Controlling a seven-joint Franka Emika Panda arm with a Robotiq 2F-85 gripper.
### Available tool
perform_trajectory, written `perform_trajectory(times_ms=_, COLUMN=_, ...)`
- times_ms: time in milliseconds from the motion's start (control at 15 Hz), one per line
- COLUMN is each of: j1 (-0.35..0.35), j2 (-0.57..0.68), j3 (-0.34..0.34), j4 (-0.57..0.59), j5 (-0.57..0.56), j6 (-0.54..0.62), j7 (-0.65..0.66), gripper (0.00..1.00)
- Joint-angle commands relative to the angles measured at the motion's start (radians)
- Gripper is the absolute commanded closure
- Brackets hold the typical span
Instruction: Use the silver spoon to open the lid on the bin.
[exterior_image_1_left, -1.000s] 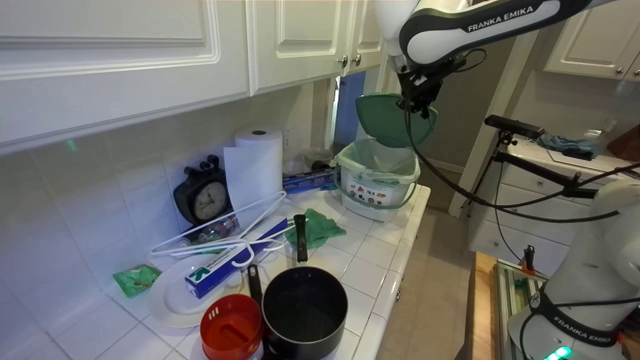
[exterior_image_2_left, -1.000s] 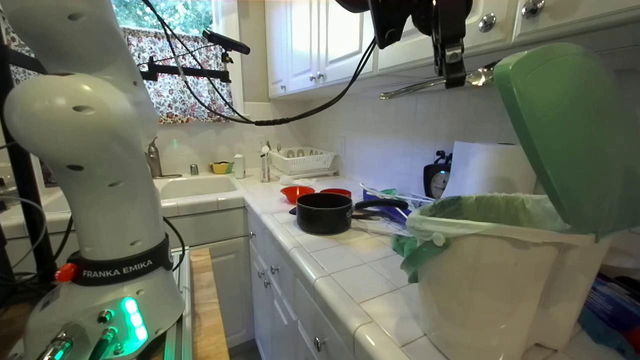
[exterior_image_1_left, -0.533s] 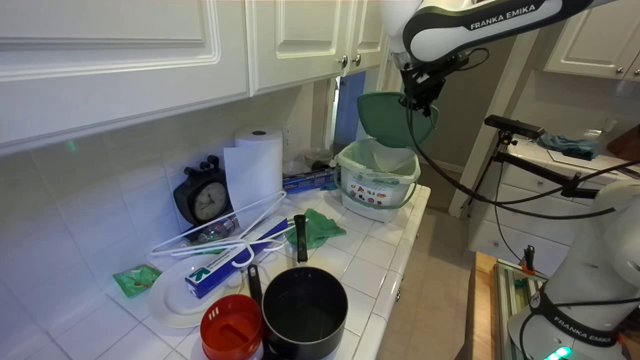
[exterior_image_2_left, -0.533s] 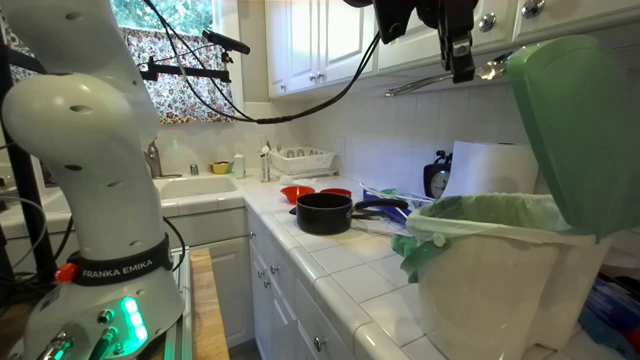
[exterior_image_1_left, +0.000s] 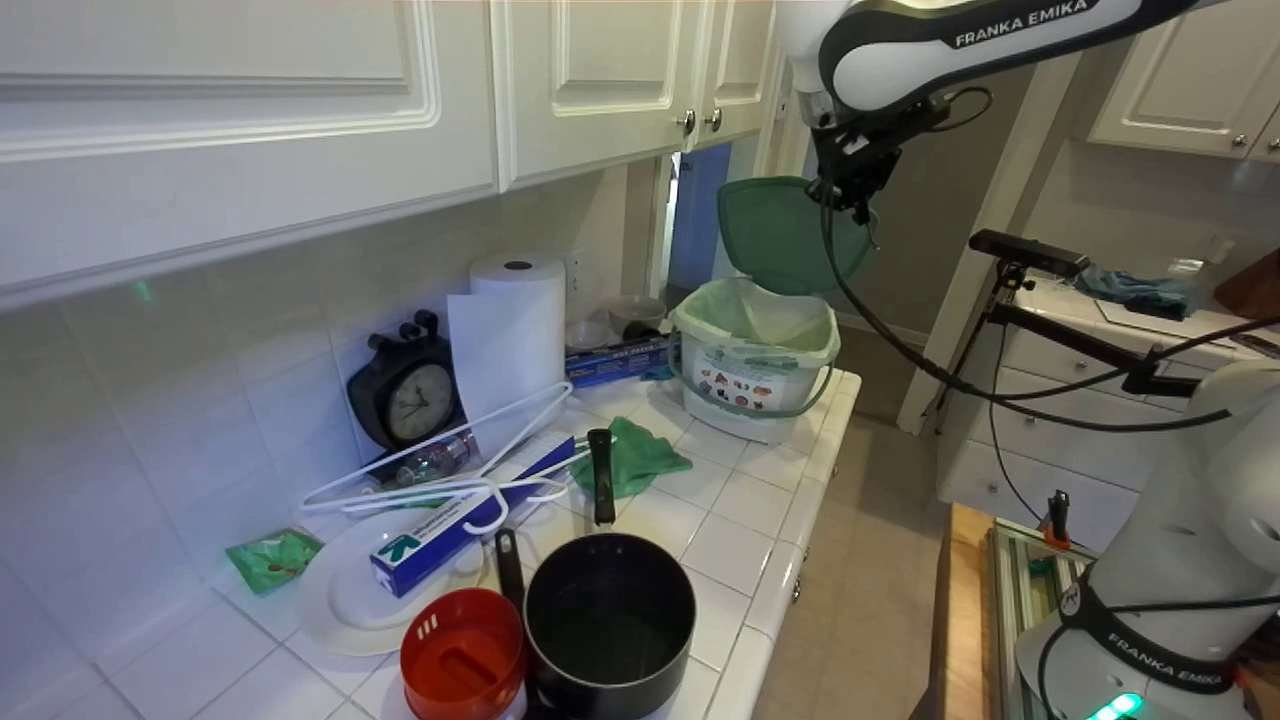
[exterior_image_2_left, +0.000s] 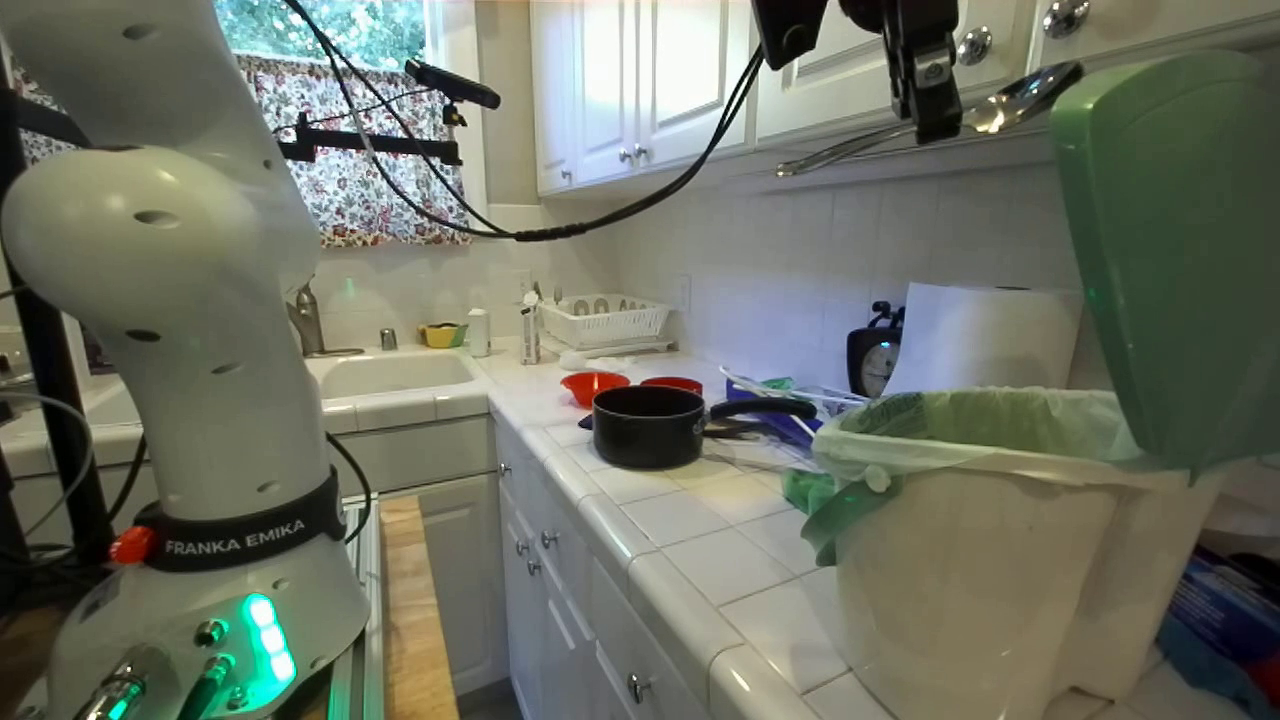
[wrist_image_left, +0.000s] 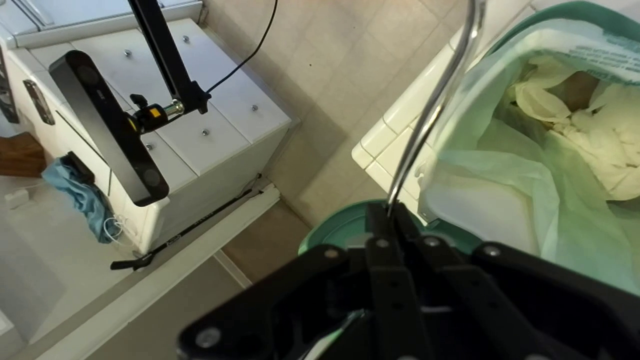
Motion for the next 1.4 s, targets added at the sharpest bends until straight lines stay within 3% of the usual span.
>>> perform_trajectory(times_ms=0, j1=-0.006, j2=-0.025, j3=0.002, j4=-0.019, j5=-0.018, j6=0.022, j7=0.013, gripper=0.96)
perform_trajectory(times_ms=1333, j1=0.057, j2=0.029, j3=0.069, j4=-0.04, j5=0.038, j6=0.032, j7=0.088, gripper=0.96)
